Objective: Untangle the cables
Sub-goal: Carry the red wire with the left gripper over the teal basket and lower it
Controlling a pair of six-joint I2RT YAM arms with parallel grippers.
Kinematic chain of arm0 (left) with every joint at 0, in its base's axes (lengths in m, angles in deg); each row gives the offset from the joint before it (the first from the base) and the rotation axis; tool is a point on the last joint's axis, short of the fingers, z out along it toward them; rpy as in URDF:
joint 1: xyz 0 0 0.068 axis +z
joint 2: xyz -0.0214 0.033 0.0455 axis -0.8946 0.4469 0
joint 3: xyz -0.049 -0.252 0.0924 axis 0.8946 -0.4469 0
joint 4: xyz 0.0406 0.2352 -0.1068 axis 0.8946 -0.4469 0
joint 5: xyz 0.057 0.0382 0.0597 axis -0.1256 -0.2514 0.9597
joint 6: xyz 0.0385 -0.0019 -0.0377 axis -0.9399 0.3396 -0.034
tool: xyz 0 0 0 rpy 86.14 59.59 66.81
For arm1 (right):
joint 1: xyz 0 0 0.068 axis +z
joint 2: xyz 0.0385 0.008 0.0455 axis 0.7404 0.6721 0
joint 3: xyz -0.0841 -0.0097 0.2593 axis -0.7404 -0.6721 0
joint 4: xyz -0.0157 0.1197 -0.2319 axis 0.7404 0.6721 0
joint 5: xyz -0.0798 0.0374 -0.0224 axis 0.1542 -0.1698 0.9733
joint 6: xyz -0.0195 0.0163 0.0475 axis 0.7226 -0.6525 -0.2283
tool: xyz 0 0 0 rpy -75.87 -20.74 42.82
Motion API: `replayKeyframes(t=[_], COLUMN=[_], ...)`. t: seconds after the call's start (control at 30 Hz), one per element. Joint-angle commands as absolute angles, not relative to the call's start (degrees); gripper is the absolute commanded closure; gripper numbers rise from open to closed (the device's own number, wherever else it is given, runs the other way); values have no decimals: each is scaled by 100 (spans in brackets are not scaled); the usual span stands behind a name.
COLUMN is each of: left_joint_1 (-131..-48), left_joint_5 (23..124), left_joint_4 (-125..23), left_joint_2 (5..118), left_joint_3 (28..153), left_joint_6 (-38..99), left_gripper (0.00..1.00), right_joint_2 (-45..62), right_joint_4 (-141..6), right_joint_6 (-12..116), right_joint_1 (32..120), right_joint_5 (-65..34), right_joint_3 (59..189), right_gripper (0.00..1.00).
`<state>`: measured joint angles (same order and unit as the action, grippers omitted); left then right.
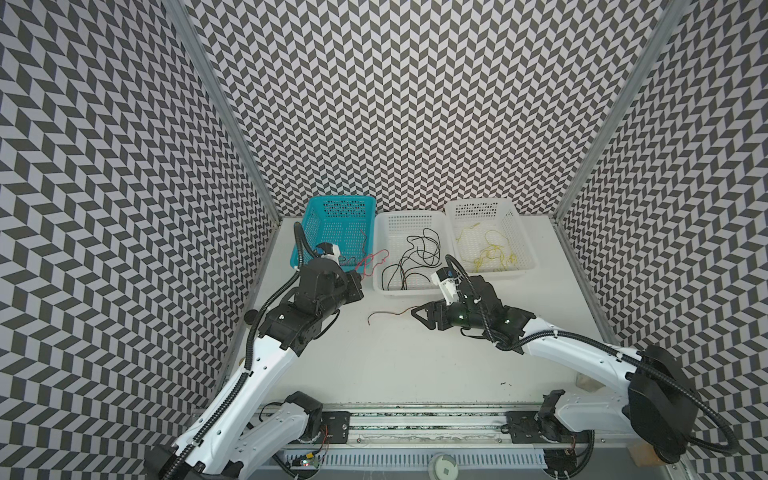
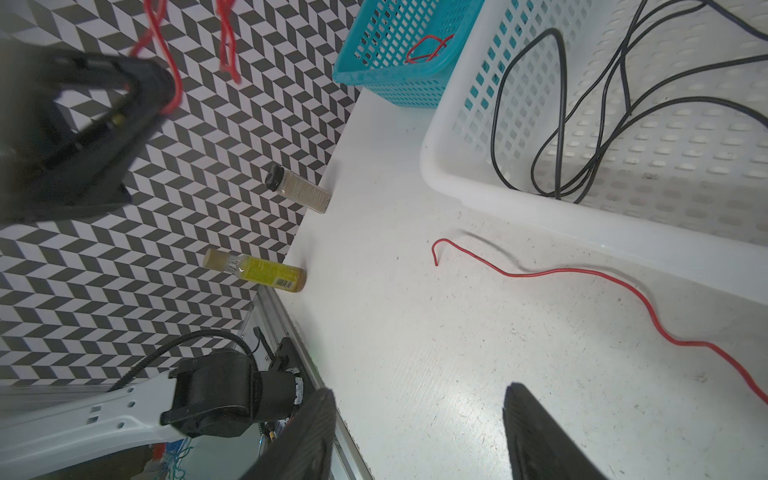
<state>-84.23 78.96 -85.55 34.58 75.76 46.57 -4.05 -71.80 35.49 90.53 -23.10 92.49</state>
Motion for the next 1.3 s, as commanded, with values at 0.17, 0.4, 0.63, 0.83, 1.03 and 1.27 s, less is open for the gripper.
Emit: replayKeyframes(t=[0.17,0.4,0.63,0.83,1.03,1.27], left_joint_1=[-6842,-6373,-5570,-5537,-5571,-5616], left_joint_5=[6856,6722,6200,6162,6261,6387], left_joint_4=[-8644,-8208,-8090,-8190,-8353,-8493], left_joint_2=[4531,5396,6703,7488,8024,8395], left_joint_3=[8261,8502,9017,9488,9858,10042], left_joint_6=[4350,4670,4915,4885,4753,4575], left_gripper=[100,100,100,100,100,100], right_joint_2=[-229,207,427,340,442,559], right_joint_4=[-6191,-6328,-6406,-6520,-6573,-6630], right_joint_6=[3467,2825,2454,2126,1790,1753], right_joint_1=[9083,9086,9085,9085,9083,9083], right_joint_5=[-1145,-1059,-906,-556,-539,-581], right_joint_3=[9656,9642,9653,9439,9378,9386], right_gripper=[35,33,25,22,21,21])
